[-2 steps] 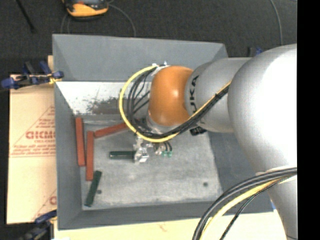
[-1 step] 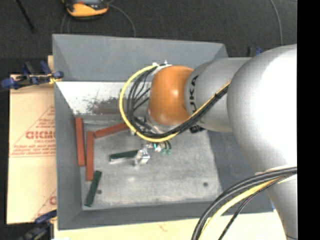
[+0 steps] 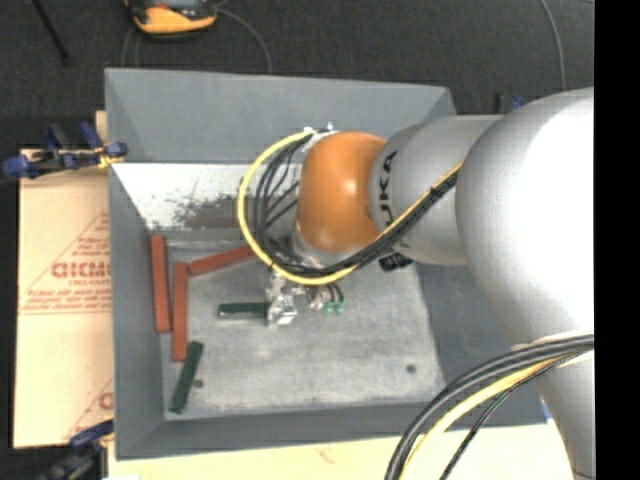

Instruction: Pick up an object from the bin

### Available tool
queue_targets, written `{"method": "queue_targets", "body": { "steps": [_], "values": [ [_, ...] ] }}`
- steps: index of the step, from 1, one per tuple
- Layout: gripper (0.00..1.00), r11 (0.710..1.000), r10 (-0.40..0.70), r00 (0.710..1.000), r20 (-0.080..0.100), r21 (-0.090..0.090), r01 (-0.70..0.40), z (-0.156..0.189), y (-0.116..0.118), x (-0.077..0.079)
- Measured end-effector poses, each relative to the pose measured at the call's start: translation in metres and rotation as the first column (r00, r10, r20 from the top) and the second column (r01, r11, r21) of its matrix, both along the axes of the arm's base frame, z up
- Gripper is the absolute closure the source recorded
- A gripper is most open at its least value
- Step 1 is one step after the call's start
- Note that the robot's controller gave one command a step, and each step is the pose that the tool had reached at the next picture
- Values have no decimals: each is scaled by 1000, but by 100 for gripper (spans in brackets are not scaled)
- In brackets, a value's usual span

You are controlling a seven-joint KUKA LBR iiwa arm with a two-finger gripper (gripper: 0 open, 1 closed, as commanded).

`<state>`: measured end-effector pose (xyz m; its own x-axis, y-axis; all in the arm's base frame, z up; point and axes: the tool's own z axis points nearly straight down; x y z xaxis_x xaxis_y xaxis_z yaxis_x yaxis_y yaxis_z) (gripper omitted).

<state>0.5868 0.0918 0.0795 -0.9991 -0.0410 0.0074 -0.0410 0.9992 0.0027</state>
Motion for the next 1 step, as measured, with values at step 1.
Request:
{"method": "queue_targets", "body": {
  "steps": [1],
  "values": [
    [100,1000,1,1000,1,0,-1,0,0,0]
  ]
}}
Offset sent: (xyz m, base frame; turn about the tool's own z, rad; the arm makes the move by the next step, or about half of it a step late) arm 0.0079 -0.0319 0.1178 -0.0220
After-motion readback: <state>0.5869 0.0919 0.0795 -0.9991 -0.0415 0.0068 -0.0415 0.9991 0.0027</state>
